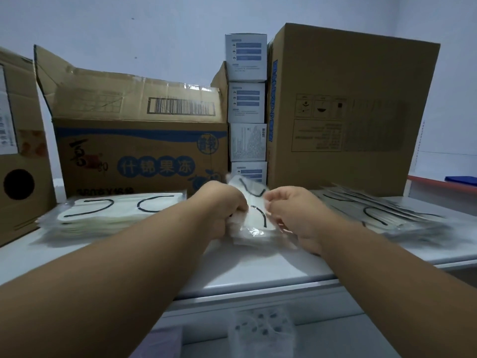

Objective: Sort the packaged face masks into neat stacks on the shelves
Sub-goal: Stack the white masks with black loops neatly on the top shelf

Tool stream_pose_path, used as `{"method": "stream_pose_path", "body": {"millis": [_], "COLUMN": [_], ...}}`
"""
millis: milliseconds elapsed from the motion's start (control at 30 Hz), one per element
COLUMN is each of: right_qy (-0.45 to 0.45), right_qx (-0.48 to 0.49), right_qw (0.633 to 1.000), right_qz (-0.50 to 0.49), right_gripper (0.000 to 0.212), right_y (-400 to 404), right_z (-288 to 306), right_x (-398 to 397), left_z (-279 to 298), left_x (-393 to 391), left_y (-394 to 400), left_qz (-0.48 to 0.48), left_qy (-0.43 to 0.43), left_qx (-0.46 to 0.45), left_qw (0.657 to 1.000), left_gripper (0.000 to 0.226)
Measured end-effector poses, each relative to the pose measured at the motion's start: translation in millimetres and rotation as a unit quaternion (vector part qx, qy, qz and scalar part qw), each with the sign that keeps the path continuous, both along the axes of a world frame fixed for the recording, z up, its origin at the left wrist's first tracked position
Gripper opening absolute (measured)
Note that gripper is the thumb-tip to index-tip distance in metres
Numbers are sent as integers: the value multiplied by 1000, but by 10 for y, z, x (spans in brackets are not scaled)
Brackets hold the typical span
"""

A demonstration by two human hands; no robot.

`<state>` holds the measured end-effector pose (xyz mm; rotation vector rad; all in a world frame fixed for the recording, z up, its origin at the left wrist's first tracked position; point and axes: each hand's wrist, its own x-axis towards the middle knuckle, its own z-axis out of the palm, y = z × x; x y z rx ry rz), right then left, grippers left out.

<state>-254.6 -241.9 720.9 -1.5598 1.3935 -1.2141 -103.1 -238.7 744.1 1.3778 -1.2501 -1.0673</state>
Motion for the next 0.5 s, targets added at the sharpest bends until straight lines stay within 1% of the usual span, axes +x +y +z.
{"method": "stream_pose_path", "body": {"millis": [67, 100, 133, 167, 200, 233, 267, 300, 367, 433, 500], "right_qy": [-34, -60, -108, -167, -225, -265, -283, -294, -319, -344, -377], "right_qx": [-2, 11, 31, 45, 48, 46, 39, 28, -3, -15, -16], "right_qw": [999, 998, 994, 985, 972, 959, 950, 944, 932, 923, 910], "right_qz": [-21, -28, -13, 19, 53, 90, 122, 144, 169, 172, 173], "right_gripper": [42, 62, 80, 85, 74, 56, 43, 37, 34, 34, 33], "right_y": [-50, -52, -39, -44, -55, -30, -4, 22, 65, 104, 143], "right_z": [26, 48, 69, 79, 94, 120, 143, 163, 189, 222, 245], "right_x": [-35, -37, -26, -27, -26, -8, 18, 52, 140, 251, 371], "left_z": [-1, 8, 14, 48, 71, 83, 87, 102, 124, 142, 159], "left_x": [39, 67, 94, 99, 107, 116, 135, 154, 231, 335, 490], "left_y": [20, 49, 64, 118, 159, 194, 217, 255, 310, 391, 457], "left_qz": [-10, -23, -35, -48, -64, -73, -75, -61, -35, -40, -52], "left_qy": [39, 63, 75, 77, 72, 58, 33, 11, -25, -44, -27], "left_qx": [-46, -60, -83, -104, -125, -139, -156, -164, -185, -197, -185], "left_qw": [998, 996, 993, 990, 987, 986, 984, 984, 982, 979, 981], "left_gripper": [39, 50, 59, 65, 68, 70, 71, 72, 75, 73, 59]}}
